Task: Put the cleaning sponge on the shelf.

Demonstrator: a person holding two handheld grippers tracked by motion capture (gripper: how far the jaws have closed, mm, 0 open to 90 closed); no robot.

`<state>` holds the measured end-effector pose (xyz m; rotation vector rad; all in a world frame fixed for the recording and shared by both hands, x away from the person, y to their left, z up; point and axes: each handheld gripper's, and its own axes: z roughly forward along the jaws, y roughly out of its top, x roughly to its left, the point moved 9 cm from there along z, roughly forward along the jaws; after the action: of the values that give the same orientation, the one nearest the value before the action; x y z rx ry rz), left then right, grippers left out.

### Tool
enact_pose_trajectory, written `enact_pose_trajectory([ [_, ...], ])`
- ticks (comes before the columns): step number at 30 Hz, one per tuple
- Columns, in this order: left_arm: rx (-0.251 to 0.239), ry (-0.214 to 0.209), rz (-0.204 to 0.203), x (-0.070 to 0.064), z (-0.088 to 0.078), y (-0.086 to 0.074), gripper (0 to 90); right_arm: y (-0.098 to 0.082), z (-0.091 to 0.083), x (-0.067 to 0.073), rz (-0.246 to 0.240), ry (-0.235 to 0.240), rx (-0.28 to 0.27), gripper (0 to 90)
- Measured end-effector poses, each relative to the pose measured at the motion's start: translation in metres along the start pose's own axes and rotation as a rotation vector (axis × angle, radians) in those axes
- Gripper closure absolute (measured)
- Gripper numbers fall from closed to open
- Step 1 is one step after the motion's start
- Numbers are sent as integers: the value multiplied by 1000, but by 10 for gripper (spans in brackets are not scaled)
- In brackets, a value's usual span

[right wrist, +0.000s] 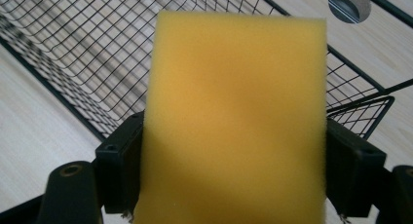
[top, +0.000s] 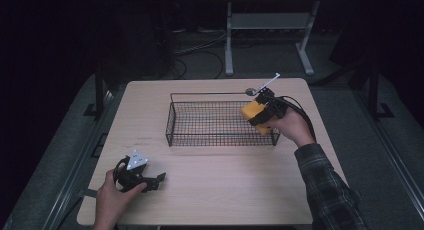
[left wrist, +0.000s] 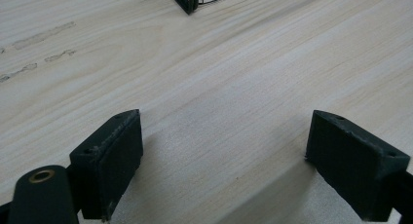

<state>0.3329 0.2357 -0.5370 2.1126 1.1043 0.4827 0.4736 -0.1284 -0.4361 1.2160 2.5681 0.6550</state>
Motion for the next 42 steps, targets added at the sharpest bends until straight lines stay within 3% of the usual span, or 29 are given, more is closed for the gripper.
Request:
enact_pose_trajectory([
  [11,0,0,0,0,0,0,126,4,13,-12,40,-4,0,219],
  [42,0,0,0,0,0,0,126,2,55,-8,50,3,52,216],
])
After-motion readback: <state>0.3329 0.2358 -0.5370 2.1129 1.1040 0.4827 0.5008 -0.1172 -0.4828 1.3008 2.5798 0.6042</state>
